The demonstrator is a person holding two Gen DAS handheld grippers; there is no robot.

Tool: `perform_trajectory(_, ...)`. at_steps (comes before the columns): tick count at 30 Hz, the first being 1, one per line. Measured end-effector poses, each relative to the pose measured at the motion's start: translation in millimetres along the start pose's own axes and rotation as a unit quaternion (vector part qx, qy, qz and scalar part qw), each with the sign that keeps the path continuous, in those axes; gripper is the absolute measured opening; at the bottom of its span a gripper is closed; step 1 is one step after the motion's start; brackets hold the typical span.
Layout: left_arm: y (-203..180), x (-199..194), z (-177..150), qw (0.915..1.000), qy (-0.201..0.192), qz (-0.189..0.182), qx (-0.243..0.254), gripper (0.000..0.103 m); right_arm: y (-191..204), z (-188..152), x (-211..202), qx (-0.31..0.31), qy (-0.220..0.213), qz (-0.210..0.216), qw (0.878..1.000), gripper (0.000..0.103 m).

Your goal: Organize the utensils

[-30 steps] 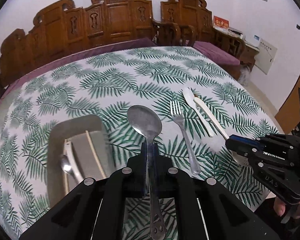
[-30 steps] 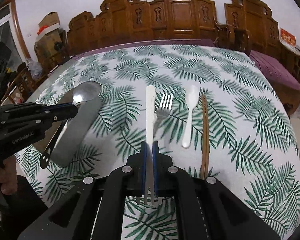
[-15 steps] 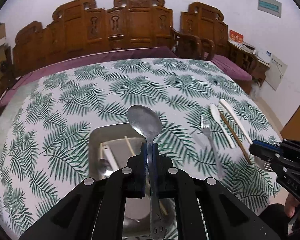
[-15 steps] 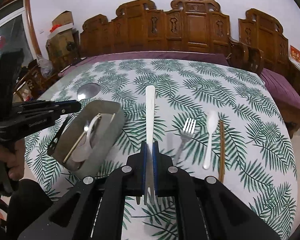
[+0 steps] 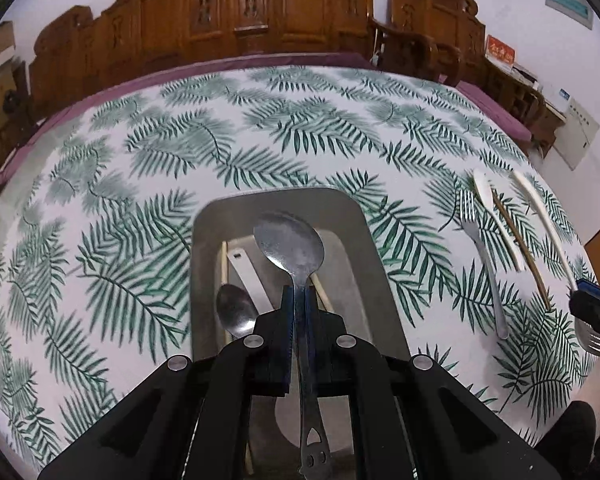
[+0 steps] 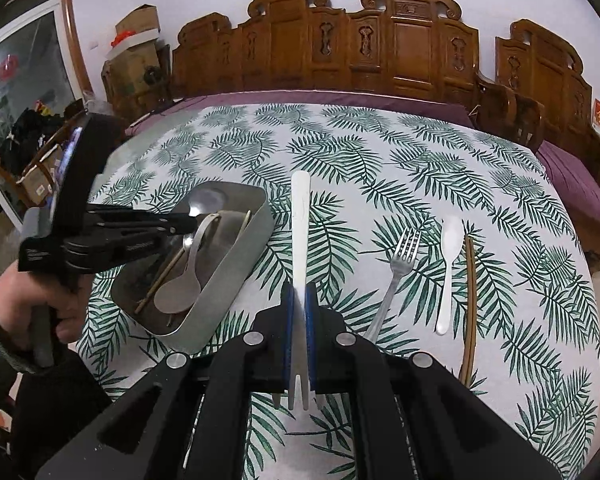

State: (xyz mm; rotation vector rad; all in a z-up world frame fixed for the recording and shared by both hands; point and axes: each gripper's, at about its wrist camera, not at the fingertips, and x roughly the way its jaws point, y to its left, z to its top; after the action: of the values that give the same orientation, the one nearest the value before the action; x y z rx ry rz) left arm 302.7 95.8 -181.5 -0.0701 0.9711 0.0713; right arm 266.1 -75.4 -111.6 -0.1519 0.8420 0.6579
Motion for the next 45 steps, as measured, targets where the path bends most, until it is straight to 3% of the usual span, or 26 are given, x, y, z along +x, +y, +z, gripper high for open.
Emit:
perform_trajectory(13,-5,23,-5,0.9993,0.035,0.015,0.002,0.005,4,-6,3,0.004,0.013,0.003,1.000,0.007)
perform_trajectory(15,-2,19,-5,0.9994,0.033,0.011,-0.002,0.016,6,-6,4,0.004,0.014,0.004,1.000,0.007)
perform_trajectory(26,13,-43,-16,0.9996,-0.023,0.016,-0.002,0.025,32,6,13,0.000,0.012,0.033,0.999,0.007)
perform_trajectory(33,30,-87,-29,0.9981,-0.058,0.019,-0.001,0.031,59,19,39,0.005,0.026,0.062,0.998,0.007)
perform_trajectory(45,61,-121,-42,0.9967,-0.074,0.031,-0.008,0.035,100,39,99,0.014,0.066,0.079,0.995,0.007)
